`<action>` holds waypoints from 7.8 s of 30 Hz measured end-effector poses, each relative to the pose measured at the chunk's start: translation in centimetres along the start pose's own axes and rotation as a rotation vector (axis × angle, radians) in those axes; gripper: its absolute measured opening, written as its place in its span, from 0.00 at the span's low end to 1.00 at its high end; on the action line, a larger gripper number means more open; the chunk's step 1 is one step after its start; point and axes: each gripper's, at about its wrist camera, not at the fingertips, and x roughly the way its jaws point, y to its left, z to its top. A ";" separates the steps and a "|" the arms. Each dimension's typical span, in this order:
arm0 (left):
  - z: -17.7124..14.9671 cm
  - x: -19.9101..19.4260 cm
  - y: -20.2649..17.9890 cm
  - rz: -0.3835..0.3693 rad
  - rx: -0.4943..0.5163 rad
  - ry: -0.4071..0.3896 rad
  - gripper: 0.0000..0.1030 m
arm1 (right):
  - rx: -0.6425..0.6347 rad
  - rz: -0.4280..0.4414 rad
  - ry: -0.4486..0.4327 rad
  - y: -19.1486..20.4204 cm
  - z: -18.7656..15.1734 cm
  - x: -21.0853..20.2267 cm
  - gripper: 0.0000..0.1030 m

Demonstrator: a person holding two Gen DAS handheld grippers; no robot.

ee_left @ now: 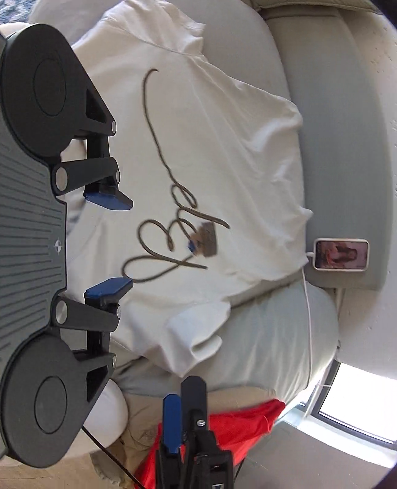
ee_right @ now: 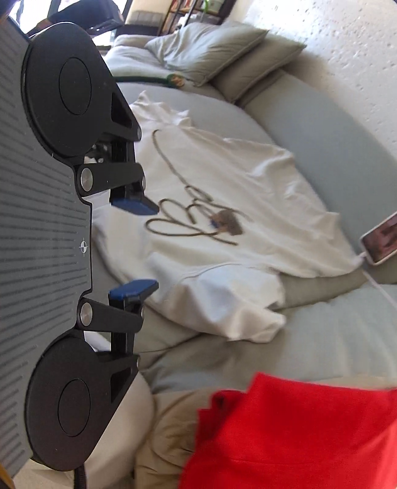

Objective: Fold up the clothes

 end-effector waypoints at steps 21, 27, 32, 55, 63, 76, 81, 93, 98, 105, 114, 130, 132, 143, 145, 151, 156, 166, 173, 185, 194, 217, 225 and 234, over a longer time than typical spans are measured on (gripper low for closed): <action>-2.0 7.5 -0.6 -0.096 -0.096 0.156 0.39 | 0.315 -0.218 -0.021 -8.2 7.7 6.6 0.05; -2.0 7.6 0.0 -0.121 -0.122 0.146 0.39 | 0.325 -0.240 -0.026 -6.9 7.9 8.0 0.29; -2.1 7.6 0.7 -0.145 -0.154 0.144 0.39 | 0.114 0.000 0.010 -2.7 7.4 8.7 0.44; -2.4 7.7 1.0 -0.153 -0.169 0.128 0.39 | 0.218 -0.346 0.028 -4.6 7.0 10.2 0.41; -2.7 7.7 1.4 -0.173 -0.192 0.119 0.39 | 0.065 -0.339 -0.192 -1.9 5.8 9.1 0.03; -3.4 5.3 5.0 -0.181 -0.318 0.166 0.39 | -0.486 0.107 0.068 7.7 -0.3 6.5 0.56; -4.0 5.2 6.4 -0.221 -0.406 0.150 0.34 | -0.354 0.130 -0.064 5.0 0.4 1.8 0.53; -3.5 2.9 6.8 -0.142 -0.323 0.058 0.38 | 0.042 -0.030 -0.015 -1.5 3.1 8.2 0.41; -3.7 3.4 7.6 -0.136 -0.357 0.076 0.38 | -0.202 -0.119 0.067 3.3 3.1 10.5 0.40; -4.6 3.1 8.6 -0.137 -0.401 0.085 0.39 | -0.238 0.067 0.197 7.4 3.2 12.8 0.39; -5.0 3.4 9.0 -0.157 -0.411 0.093 0.39 | -0.298 -0.028 0.213 7.1 1.0 12.3 0.39; -5.6 3.3 8.9 -0.130 -0.395 0.089 0.40 | -0.602 -0.246 0.093 11.1 -2.8 13.5 0.02; -5.5 3.2 8.6 -0.117 -0.376 0.089 0.40 | -0.585 -0.239 0.026 11.0 -1.9 11.2 0.02; -4.5 3.1 4.7 -0.142 -0.240 0.103 0.40 | -0.360 -0.414 -0.237 1.5 2.7 -0.8 0.02; -4.5 3.6 4.1 -0.120 -0.216 0.129 0.40 | -0.288 -0.440 -0.205 -1.2 2.9 -1.3 0.02; -4.3 3.2 3.4 -0.115 -0.193 0.128 0.40 | -0.123 -0.353 -0.154 -4.7 2.3 -3.0 0.14; -4.2 2.5 1.6 -0.204 -0.123 0.094 0.40 | 0.046 -0.142 -0.102 -5.3 1.5 -0.8 0.43; -4.4 4.3 -0.9 -0.253 -0.028 0.116 0.40 | -0.142 -0.238 -0.071 0.7 5.4 1.7 0.43; -4.0 4.7 -0.6 -0.271 -0.037 0.124 0.40 | -0.405 -0.523 0.230 -1.0 8.8 7.2 0.41; -4.2 5.0 -0.2 -0.283 -0.063 0.123 0.41 | -0.668 -0.649 0.273 -1.6 5.4 11.4 0.44; -4.3 5.1 0.0 -0.285 -0.070 0.126 0.41 | -0.700 -0.623 0.191 -0.8 4.7 8.2 0.04; -1.3 1.5 3.2 -0.302 -0.131 0.077 0.46 | -0.315 -0.506 -0.008 1.1 10.0 1.4 0.51; -1.2 5.4 5.0 -0.251 -0.211 0.150 0.45 | -0.140 -0.373 0.077 -3.1 14.0 7.6 0.44; -1.4 6.1 5.0 -0.245 -0.206 0.172 0.45 | -0.029 -0.233 0.318 -6.2 15.9 12.6 0.44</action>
